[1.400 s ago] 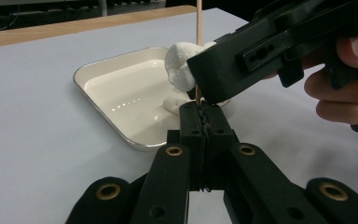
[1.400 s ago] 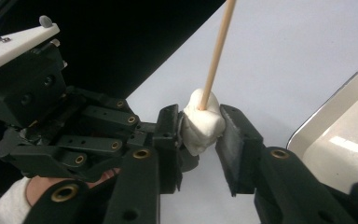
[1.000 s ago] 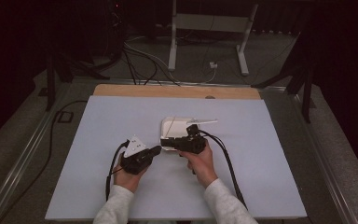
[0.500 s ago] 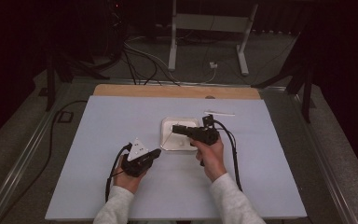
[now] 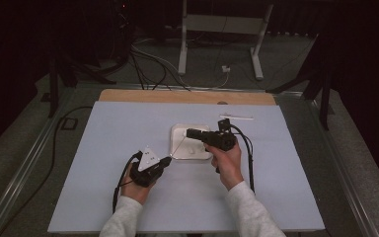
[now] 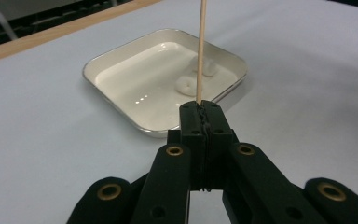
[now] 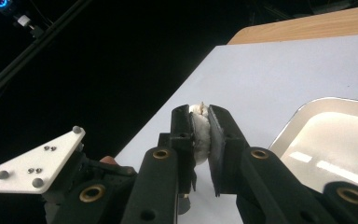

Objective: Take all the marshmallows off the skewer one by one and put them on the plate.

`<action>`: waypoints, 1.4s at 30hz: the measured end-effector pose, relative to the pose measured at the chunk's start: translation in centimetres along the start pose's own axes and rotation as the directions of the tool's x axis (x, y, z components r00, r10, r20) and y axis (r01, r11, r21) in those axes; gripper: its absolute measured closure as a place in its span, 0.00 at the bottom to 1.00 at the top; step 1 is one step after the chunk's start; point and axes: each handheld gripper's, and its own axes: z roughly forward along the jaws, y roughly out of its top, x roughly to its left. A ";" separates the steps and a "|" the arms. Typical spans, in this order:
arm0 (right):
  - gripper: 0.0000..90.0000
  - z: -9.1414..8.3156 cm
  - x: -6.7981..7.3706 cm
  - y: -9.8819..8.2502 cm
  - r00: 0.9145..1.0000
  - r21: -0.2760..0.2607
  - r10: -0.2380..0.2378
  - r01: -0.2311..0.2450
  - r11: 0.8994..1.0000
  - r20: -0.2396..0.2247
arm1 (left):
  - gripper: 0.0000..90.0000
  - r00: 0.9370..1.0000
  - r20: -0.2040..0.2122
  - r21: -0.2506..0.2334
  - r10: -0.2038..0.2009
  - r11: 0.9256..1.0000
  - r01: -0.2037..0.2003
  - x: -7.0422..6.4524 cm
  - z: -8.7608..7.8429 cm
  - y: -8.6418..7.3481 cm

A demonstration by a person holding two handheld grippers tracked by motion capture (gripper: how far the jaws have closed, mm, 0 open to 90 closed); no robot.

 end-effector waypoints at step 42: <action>0.93 1.7 1.4 -0.6 0.991 -0.001 -0.106 0.106 0.994 0.077 | 1.00 0.999 0.026 -0.037 -0.035 0.999 0.036 0.1 -0.3 -0.1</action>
